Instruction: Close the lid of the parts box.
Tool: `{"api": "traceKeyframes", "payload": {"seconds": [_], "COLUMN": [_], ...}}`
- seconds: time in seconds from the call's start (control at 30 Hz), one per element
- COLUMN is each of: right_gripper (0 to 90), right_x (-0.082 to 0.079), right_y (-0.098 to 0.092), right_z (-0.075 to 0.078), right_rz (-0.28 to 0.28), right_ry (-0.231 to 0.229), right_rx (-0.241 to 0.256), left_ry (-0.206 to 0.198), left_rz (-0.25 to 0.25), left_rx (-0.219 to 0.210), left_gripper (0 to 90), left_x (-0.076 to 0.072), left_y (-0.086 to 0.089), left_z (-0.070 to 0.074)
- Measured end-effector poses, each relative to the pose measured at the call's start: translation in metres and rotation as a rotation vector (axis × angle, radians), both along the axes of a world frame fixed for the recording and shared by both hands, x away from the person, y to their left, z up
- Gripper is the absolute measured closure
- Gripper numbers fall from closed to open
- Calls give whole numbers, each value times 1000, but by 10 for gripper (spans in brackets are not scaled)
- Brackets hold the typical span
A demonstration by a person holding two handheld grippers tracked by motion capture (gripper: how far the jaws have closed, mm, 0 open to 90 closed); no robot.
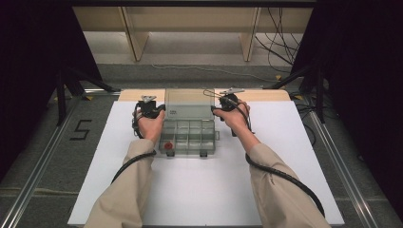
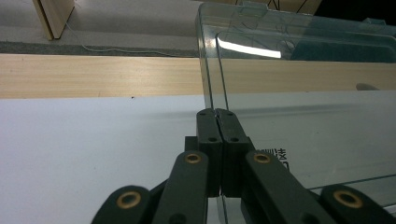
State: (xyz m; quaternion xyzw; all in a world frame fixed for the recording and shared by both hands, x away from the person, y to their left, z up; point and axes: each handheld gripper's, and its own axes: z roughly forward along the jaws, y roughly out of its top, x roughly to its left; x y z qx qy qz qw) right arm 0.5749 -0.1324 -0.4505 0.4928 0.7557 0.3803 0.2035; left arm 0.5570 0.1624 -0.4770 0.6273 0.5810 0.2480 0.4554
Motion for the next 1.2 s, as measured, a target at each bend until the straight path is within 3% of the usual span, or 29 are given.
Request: {"api": "traceKeyframes", "payload": {"seconds": [0.03,0.2,0.33,0.4,0.7,0.73,0.93,1.03,1.2], "right_gripper": [559,670,763,818,861,865,887,892,897], "right_x": [3,4,6,4,2,2,1,-1,-2], "right_y": [5,11,12,13,15,17,17,21,23], "right_z": [-1,-4,-4,-4,-6,-5,-8,-6,-6], "right_rz": [-9,-25,-44,-90,-139,-161,-158,-191,-208], "right_ry": [27,69,43,82,74,76,2,21,9], "right_rx": [16,24,18,58,74,94,56,79,77], "left_ry": [-1,-8,-5,-8,-12,-10,-2,-2,0], "left_rz": [-1,-5,-7,-7,-11,-7,-17,-16,-26], "left_rx": [1,-3,-7,-6,-1,-3,-1,-3,-3], "left_gripper": [891,893,895,896,896,895,892,891,887], "left_x": [0,-1,-1,-1,-1,-1,-1,-1,-1], "left_y": [0,1,1,1,2,1,3,3,5], "left_z": [0,1,1,0,-1,-1,-2,-1,-2]}}
